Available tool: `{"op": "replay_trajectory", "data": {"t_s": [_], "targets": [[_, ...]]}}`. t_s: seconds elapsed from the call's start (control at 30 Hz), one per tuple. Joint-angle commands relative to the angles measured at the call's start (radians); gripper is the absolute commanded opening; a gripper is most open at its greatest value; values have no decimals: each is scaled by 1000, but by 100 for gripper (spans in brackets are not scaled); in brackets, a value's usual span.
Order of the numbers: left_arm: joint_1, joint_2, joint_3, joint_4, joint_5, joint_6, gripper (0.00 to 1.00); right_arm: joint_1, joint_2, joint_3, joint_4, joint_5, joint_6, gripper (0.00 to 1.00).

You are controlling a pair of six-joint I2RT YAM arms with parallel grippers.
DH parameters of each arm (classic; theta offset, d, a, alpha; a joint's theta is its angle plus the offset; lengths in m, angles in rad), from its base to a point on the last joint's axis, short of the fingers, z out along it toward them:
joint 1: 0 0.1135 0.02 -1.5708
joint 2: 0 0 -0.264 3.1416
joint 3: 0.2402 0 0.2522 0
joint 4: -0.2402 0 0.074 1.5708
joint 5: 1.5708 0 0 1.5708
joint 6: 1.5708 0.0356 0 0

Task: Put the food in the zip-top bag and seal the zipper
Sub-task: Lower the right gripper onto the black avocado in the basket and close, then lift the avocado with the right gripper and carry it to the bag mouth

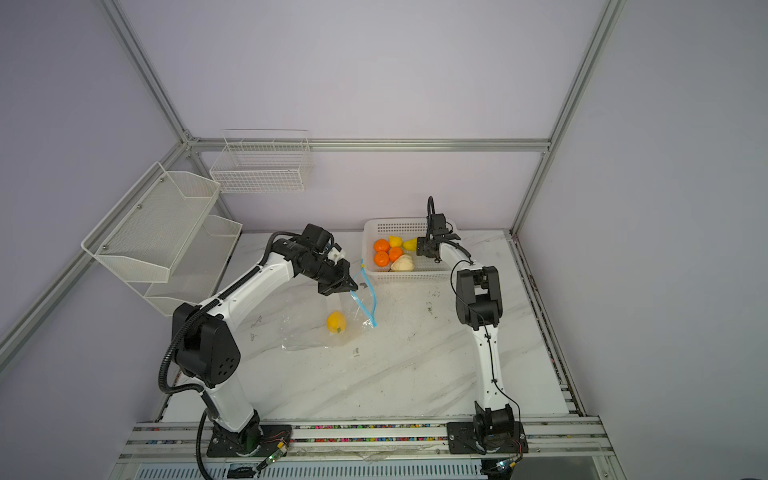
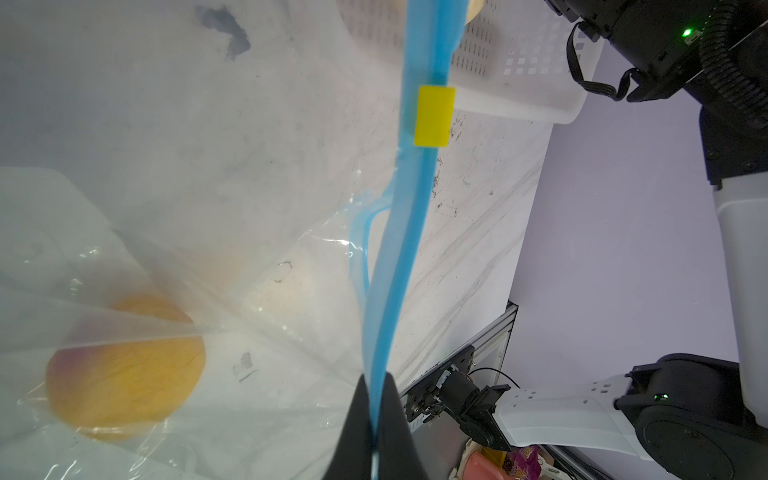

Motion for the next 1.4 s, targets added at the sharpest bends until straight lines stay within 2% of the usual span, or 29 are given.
{"op": "replay_trajectory", "data": {"t_s": [0.0, 0.4, 0.63, 0.83, 1.03, 1.2, 1.37], "targets": [[-5, 0, 3, 17, 17, 0, 0, -3, -62, -6, -4, 6, -12, 72], [-3, 1, 0, 17, 18, 1, 0, -3, -165, -89, 12, 17, -19, 70], [-3, 2, 7, 17, 15, 3, 0, -3, -306, -213, 49, -50, 24, 67], [-3, 15, 9, 17, 21, 3, 0, 0, -481, -398, 114, -188, 63, 66], [-4, 34, 26, 23, 36, 1, 0, 14, -666, -594, 248, -438, 126, 64], [-3, 44, 53, 24, 40, -3, 0, 88, -779, -735, 352, -594, 181, 63], [-2, 42, 64, 30, 55, -13, 0, 170, -824, -829, 434, -712, 222, 62]]}}
